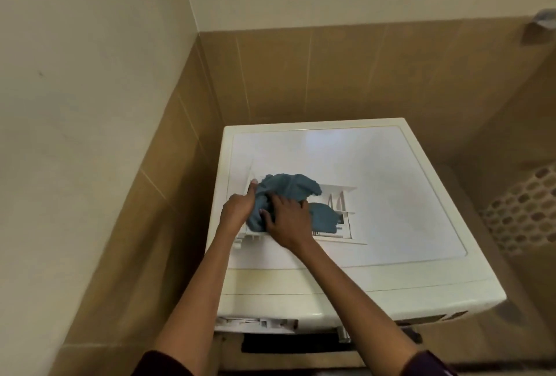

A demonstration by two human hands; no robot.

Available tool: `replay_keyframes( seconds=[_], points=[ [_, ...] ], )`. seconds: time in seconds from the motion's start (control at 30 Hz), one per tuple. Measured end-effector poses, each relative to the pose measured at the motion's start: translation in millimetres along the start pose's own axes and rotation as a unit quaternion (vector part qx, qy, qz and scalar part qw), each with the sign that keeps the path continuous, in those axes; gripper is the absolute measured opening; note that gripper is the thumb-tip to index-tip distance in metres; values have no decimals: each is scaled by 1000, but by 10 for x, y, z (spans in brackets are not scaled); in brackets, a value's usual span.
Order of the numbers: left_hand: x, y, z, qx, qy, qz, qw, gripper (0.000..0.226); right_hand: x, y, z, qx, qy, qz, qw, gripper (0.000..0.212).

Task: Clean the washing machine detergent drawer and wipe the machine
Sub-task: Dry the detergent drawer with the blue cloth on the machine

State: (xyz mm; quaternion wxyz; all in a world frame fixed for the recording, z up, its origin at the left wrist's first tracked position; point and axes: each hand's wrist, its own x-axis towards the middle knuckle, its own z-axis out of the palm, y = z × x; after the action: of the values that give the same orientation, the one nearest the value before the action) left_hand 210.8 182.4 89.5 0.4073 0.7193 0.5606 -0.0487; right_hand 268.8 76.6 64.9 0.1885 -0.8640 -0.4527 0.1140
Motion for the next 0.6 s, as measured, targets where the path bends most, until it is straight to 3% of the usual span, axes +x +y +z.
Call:
replay_keyframes(
  seconds=[0.1, 0.23, 0.33, 0.4, 0.6],
  points=[
    [18, -9, 13, 0, 5, 11, 1000, 77, 50, 50, -19, -4, 4, -2, 1000, 38],
    [-44, -3, 34, -3, 30, 11, 999, 67, 127, 244, -200, -17, -57, -6, 998, 29],
    [-77, -4, 24, -41, 27, -9, 999, 64, 136, 427, -377, -24, -157, 108, 981, 25],
    [-80, -7, 27, -49, 29, -12, 998, 63, 154, 439, -417, -66, -172, 147, 972, 25],
    [-40, 5, 37, -31, 39, 3, 999, 64, 212, -92, -161, 8, -92, 15, 996, 26]
  ],
)
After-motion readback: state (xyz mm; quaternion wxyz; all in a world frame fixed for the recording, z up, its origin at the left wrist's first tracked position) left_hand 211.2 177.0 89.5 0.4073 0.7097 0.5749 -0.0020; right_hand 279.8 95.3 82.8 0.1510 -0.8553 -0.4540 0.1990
